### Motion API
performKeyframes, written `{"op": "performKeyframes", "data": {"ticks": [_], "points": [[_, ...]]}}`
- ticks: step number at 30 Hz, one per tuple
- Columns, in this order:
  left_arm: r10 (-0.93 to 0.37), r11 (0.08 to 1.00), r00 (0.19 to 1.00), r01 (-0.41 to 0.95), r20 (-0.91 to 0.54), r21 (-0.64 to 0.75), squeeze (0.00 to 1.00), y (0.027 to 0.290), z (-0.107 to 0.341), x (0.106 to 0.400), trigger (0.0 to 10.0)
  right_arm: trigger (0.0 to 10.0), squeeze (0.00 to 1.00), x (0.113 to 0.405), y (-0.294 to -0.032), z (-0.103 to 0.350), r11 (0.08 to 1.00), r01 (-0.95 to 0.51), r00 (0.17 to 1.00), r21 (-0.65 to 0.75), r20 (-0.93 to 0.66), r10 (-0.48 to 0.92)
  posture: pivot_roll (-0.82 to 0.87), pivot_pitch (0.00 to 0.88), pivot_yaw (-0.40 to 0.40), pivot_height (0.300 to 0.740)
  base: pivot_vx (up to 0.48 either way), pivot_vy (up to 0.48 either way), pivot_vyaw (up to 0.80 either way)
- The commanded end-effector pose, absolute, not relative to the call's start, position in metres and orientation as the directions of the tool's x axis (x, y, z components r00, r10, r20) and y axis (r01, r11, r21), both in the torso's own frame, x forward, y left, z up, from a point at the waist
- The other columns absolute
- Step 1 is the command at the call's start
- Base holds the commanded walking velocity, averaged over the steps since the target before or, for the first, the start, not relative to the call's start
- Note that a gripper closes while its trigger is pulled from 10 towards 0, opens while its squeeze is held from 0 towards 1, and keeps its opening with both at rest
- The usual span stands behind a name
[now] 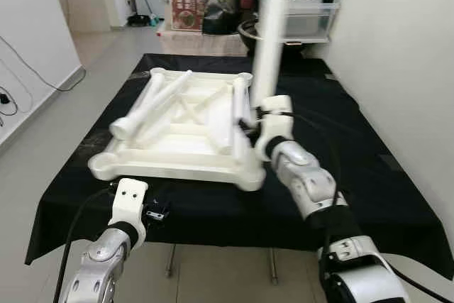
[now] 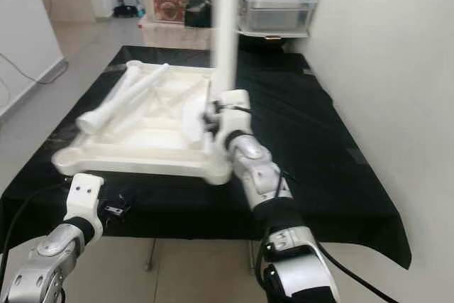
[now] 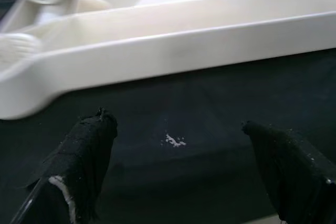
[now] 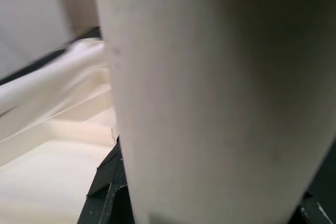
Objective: Building children table
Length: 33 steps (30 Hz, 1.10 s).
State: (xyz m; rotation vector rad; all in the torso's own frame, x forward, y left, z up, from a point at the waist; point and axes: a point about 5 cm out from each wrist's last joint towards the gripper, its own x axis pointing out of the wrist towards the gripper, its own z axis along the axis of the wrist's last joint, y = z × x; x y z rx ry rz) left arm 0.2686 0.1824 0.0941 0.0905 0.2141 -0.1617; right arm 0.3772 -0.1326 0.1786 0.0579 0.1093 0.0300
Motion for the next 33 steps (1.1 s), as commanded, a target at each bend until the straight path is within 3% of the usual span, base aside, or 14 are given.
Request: {"op": "performKeyframes", "data": {"ticks": [1,2,8,9,14,15,19,21,23,26,27,31,32,33], "points": [[-0.158,0.981,0.965,0.177,-0.209,0.077,0.00,0.181,0.096,0.270,10.0,2.9,0.00,0.368,-0.146,0.149,0.991,0.124,0.963,0.057,-0.250,-0.106,0.10,0.000,-0.049,0.740,0.000,0.000,0.00],[-0.159,0.981,0.965,0.179,-0.210,0.078,0.00,0.181,0.096,0.270,10.0,9.2,0.00,0.365,-0.145,0.146,0.988,0.146,0.957,0.050,-0.259,-0.128,0.10,0.000,-0.049,0.740,0.000,0.000,0.00],[-0.166,0.980,0.963,0.186,-0.211,0.077,0.00,0.179,0.096,0.272,10.0,10.0,0.00,0.361,-0.114,0.153,0.996,-0.008,0.981,0.086,-0.191,0.025,0.10,0.000,-0.042,0.740,0.000,0.000,0.00],[-0.168,0.979,0.963,0.188,-0.209,0.077,0.00,0.178,0.097,0.271,10.0,10.0,1.00,0.361,-0.108,0.162,0.992,-0.071,0.987,0.101,-0.138,0.085,0.10,0.000,-0.045,0.740,0.000,0.000,0.00],[-0.164,0.980,0.964,0.184,-0.210,0.078,0.00,0.181,0.096,0.270,10.0,10.0,1.00,0.366,-0.097,0.181,0.975,-0.191,0.978,0.111,-0.061,0.198,0.10,0.000,-0.048,0.740,0.000,0.000,0.00],[-0.160,0.981,0.964,0.180,-0.211,0.078,0.00,0.182,0.096,0.270,10.0,10.0,0.00,0.367,-0.089,0.191,0.942,-0.311,0.948,0.129,-0.027,0.317,0.10,0.000,-0.053,0.740,0.000,0.000,0.00],[-0.156,0.981,0.965,0.176,-0.211,0.079,0.00,0.182,0.096,0.270,10.0,10.0,0.00,0.358,-0.074,0.211,0.819,-0.561,0.828,0.121,0.067,0.557,0.10,0.000,-0.054,0.740,0.000,0.000,0.00],[-0.160,0.981,0.965,0.178,-0.208,0.074,0.00,0.179,0.096,0.271,10.0,10.0,0.00,0.331,-0.059,0.218,0.611,-0.791,0.609,0.009,0.103,0.787,0.09,0.000,-0.055,0.740,0.000,0.000,0.00],[-0.160,0.981,0.965,0.178,-0.208,0.074,0.00,0.179,0.096,0.271,10.0,10.0,0.00,0.331,-0.059,0.218,0.611,-0.791,0.609,0.009,0.103,0.787,0.09,0.000,-0.055,0.740,0.000,0.000,0.00],[-0.162,0.981,0.965,0.179,-0.205,0.071,0.00,0.177,0.096,0.271,10.0,10.0,0.00,0.313,-0.051,0.208,0.473,-0.879,0.470,-0.056,0.061,0.881,0.11,0.000,-0.063,0.740,0.000,0.000,0.00],[-0.158,0.982,0.966,0.176,-0.206,0.072,0.00,0.179,0.096,0.270,10.0,7.9,0.00,0.311,-0.048,0.200,0.453,-0.890,0.451,-0.058,0.035,0.892,0.11,0.000,-0.064,0.740,0.000,0.000,0.00],[-0.154,0.982,0.966,0.173,-0.206,0.073,0.00,0.180,0.096,0.270,10.0,7.9,0.00,0.310,-0.047,0.195,0.444,-0.894,0.443,-0.056,0.020,0.896,0.11,0.000,-0.064,0.740,0.000,0.000,0.00],[-0.151,0.983,0.967,0.169,-0.207,0.076,0.00,0.182,0.096,0.270,10.0,4.5,0.00,0.311,-0.046,0.191,0.447,-0.893,0.447,-0.050,0.010,0.895,0.11,0.000,-0.063,0.740,0.000,0.000,0.00],[-0.151,0.983,0.967,0.169,-0.207,0.076,0.00,0.182,0.096,0.270,10.0,4.5,0.00,0.311,-0.046,0.191,0.447,-0.893,0.447,-0.050,0.010,0.895,0.11,0.000,-0.063,0.740,0.000,0.000,0.00]]}}
